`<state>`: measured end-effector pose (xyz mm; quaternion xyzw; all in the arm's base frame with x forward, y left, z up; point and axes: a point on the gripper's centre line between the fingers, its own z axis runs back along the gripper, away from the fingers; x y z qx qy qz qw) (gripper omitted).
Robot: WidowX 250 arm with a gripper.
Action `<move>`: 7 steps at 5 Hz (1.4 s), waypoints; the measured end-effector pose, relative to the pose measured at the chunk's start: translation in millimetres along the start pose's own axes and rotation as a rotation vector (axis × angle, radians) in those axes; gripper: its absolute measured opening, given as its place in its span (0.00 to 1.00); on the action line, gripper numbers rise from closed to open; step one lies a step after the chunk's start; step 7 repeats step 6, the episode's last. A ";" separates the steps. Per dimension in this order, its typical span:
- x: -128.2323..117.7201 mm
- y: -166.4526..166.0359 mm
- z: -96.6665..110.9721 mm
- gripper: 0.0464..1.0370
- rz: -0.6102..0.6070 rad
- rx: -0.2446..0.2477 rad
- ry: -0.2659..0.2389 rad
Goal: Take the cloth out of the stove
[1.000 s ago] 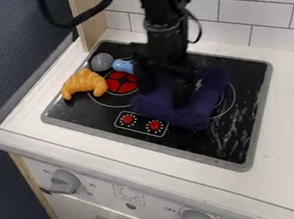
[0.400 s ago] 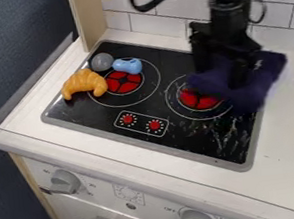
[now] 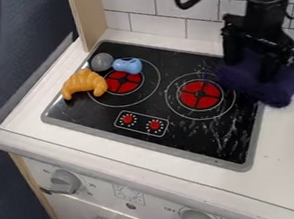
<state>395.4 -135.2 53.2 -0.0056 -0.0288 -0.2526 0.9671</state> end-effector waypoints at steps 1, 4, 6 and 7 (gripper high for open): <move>4.4 -8.7 1.6 0.96 -0.033 0.011 0.008; -16.2 -6.2 41.8 0.96 -0.034 0.050 0.029; -38.2 8.3 84.9 0.96 0.019 0.086 -0.015; -38.2 8.3 84.9 0.96 0.019 0.086 -0.015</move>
